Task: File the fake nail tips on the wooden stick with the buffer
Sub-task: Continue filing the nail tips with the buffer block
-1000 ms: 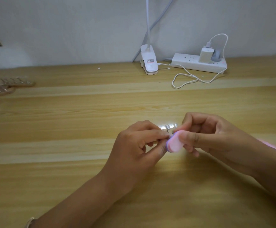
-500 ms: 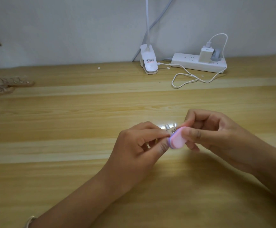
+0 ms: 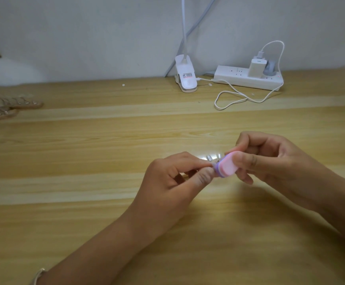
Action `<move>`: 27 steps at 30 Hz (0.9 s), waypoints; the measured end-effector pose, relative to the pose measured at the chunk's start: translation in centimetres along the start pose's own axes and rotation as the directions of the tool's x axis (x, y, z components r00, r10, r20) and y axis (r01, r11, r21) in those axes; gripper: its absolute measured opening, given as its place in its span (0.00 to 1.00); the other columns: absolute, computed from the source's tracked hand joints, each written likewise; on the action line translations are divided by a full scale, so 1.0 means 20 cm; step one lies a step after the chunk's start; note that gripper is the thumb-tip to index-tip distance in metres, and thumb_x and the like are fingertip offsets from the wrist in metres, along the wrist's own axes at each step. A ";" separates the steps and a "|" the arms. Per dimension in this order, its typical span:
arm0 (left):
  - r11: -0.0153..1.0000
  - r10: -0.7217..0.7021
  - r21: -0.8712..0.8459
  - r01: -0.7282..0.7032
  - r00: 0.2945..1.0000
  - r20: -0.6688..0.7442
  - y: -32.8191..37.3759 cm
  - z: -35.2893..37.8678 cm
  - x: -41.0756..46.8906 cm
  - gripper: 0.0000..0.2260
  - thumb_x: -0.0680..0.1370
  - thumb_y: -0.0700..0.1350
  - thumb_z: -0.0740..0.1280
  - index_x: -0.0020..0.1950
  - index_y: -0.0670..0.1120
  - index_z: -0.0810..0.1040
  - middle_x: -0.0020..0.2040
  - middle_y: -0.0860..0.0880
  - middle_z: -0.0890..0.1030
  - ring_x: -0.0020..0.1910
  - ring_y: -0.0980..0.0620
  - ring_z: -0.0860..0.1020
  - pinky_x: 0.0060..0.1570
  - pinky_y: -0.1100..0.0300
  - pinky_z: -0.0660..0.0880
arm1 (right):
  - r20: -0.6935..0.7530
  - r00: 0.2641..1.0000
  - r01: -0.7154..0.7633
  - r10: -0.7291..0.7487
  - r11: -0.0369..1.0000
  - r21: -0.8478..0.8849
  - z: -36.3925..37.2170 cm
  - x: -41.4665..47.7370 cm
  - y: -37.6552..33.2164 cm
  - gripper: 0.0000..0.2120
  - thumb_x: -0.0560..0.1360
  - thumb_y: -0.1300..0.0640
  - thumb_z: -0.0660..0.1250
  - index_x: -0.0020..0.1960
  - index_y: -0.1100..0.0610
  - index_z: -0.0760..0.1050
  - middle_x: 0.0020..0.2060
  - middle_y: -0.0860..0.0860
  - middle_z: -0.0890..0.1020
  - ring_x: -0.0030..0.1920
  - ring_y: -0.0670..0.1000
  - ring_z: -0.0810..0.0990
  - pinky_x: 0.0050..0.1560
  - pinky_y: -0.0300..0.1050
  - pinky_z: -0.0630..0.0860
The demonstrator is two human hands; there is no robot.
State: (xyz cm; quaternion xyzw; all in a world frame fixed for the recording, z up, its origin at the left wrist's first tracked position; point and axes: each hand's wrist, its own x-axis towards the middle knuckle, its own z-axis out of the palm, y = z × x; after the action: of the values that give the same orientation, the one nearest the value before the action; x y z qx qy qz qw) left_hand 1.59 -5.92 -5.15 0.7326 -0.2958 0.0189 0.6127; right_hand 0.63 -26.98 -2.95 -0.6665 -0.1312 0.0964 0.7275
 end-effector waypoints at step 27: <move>0.978 -0.105 -0.181 0.104 0.994 0.005 0.00 -0.01 0.00 0.06 0.77 0.42 0.69 0.48 0.44 0.86 0.40 0.50 0.85 0.36 0.58 0.79 0.33 0.71 0.71 | -0.121 0.992 0.049 -0.034 0.991 0.126 -0.03 0.01 0.00 0.08 0.68 0.55 0.71 0.38 0.58 0.74 0.29 0.53 0.77 0.30 0.49 0.72 0.30 0.37 0.71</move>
State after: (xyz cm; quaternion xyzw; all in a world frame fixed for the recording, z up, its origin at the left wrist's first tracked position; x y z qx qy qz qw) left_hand 1.72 -5.66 -5.13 0.6884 -0.2558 -0.0387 0.6776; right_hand 1.07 -27.55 -2.97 -0.6198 -0.0952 0.0497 0.7773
